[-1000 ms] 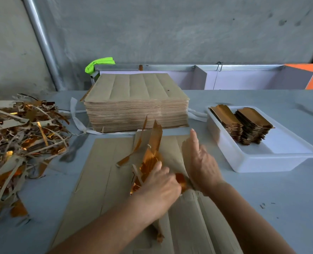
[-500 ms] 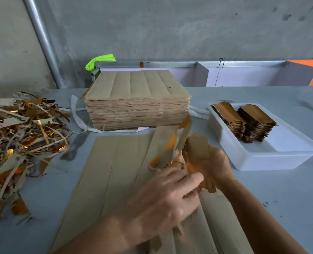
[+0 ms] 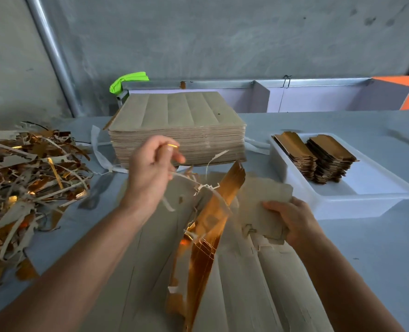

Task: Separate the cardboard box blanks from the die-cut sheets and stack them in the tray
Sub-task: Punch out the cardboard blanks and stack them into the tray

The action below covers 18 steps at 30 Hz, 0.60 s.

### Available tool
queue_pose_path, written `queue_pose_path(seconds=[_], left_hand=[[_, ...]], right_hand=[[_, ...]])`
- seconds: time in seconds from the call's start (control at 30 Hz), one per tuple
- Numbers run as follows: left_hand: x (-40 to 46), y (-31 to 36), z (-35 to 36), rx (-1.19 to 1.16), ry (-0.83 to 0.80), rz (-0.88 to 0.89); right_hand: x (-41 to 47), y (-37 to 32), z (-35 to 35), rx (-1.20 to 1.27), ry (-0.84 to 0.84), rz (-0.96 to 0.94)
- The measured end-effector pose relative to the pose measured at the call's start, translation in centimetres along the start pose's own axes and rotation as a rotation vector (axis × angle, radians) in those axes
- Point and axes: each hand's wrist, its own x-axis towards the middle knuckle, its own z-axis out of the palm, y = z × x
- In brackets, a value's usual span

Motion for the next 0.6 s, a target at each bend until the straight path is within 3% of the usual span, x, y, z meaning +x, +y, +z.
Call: queue_pose_path(seconds=[0.03,0.13,0.17,0.2,0.23,0.3,0.33,0.37,0.4,0.43,0.47,0.6], left_hand=[[-0.9,0.5,1.0,-0.029,-0.182,0.030],[-2.6,0.6,2.7,0.116,-1.020,0.001],[-2.2,0.4,2.2,0.106,-1.200,-0.014],[-1.5,0.1,1.4,-0.016,-1.249,-0.048],[-0.7,-0.1,0.6,-0.191,-1.170,-0.119],[1.1,-1.2,-0.4,-0.375,-0.694,-0.338],[1.5,-2.6,-0.4,-0.241,-0.412,-0.424],[1.6,-4.1,-0.2,0.074,-0.223,-0.482],[1.1,-5.8,0.0,0.459,-0.186,-0.532],[0.2,-7.3,0.5,0.733,-0.253,-0.574],[-0.9,-8.5,1.0,0.881,-0.339,-0.611],[-2.6,-10.7,3.3,0.866,-0.369,-0.594]], right_hand=[[0.1,0.0,0.1,0.007,0.017,-0.002],[0.0,0.2,0.4,-0.018,0.020,-0.025],[-0.1,0.3,0.4,-0.034,0.014,-0.024],[-0.2,0.3,0.2,-0.055,0.011,-0.021],[-0.3,0.4,0.0,-0.068,0.005,-0.020],[-0.4,0.5,-0.6,-0.092,-0.009,-0.015],[-0.4,0.6,-0.7,-0.103,-0.015,-0.010],[-0.4,0.8,-0.7,-0.109,-0.022,-0.006],[-0.2,0.9,-0.7,-0.114,-0.028,0.000],[-0.1,1.1,-0.6,-0.118,-0.035,0.009],[-0.1,1.2,-0.4,-0.118,-0.044,0.018],[0.9,1.5,0.0,-0.119,0.000,0.027]])
